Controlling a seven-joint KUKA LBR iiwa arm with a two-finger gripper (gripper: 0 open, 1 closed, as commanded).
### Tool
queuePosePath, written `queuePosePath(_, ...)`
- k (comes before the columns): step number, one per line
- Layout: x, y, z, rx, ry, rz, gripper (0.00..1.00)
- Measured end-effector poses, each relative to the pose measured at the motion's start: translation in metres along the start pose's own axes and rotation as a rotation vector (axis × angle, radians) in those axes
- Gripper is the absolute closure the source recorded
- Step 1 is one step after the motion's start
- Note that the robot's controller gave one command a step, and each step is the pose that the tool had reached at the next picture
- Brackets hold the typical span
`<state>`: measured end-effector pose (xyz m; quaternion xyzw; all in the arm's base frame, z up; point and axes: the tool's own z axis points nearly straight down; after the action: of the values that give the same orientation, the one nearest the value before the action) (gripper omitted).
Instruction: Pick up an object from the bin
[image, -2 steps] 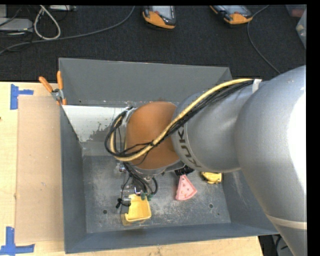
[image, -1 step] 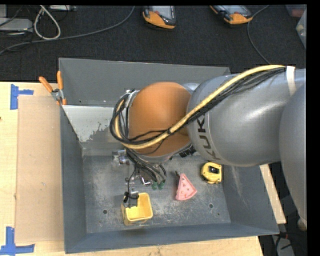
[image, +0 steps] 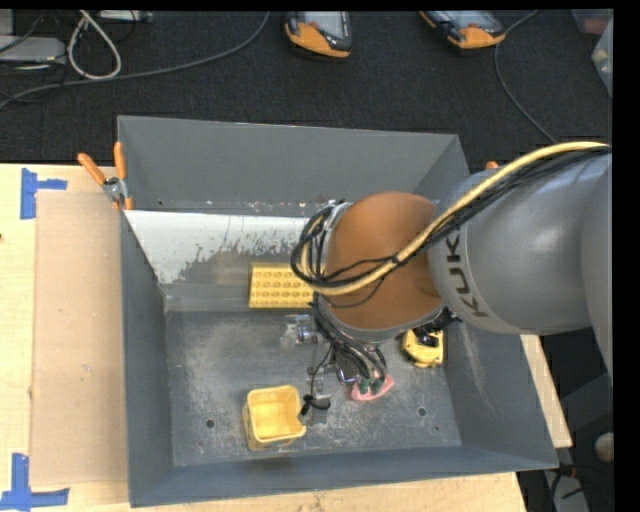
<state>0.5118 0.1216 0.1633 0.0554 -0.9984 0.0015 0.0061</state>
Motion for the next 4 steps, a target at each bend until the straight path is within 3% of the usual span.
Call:
queuePosePath(1,-0.036,0.005,-0.002,-0.005,-0.018,-0.124,0.0)
queuePosePath(2,-0.001,-0.035,0.079,0.001,0.012,-0.017,0.0)
queuePosePath(3,-0.026,-0.02,0.039,-0.006,-0.02,-0.056,0.0)
queuePosePath(4,0.003,-0.021,0.069,-0.004,-0.011,-0.064,0.0)
